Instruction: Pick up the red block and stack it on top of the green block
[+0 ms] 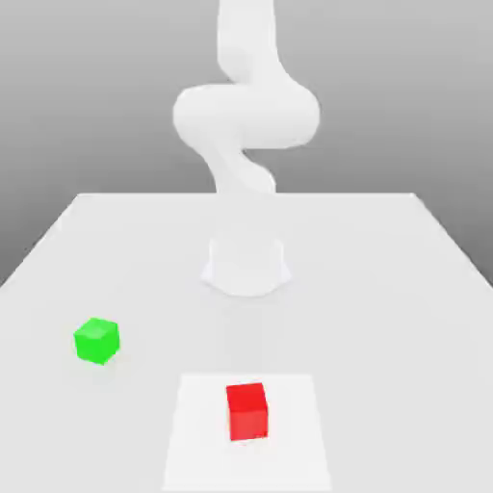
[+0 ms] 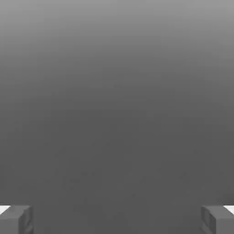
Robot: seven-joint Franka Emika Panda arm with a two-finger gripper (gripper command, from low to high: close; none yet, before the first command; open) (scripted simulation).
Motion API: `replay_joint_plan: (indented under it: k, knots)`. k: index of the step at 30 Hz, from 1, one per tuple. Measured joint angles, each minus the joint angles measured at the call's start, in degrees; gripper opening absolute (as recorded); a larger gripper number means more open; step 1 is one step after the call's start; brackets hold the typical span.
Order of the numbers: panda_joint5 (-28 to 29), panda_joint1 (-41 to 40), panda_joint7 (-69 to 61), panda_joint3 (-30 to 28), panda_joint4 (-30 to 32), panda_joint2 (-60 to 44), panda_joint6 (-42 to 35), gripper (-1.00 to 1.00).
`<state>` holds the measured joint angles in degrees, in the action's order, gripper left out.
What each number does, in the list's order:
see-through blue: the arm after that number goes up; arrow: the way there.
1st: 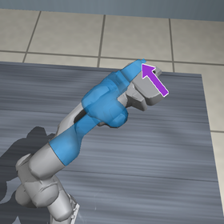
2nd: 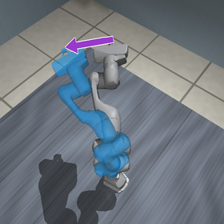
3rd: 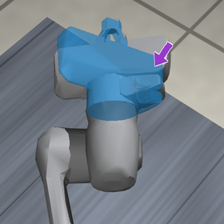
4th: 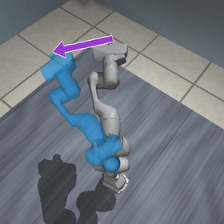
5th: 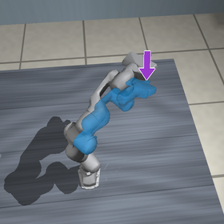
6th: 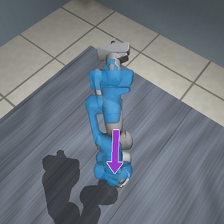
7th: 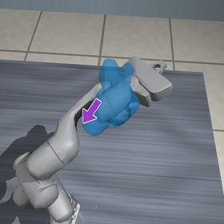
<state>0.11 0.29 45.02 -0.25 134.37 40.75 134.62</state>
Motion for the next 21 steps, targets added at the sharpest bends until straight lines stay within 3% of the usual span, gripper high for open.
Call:
replay_joint_plan:
  k: [21]
  knots:
    - [-0.4,1.3,-7.7,-1.3,21.1,-44.1,25.0,0.0]
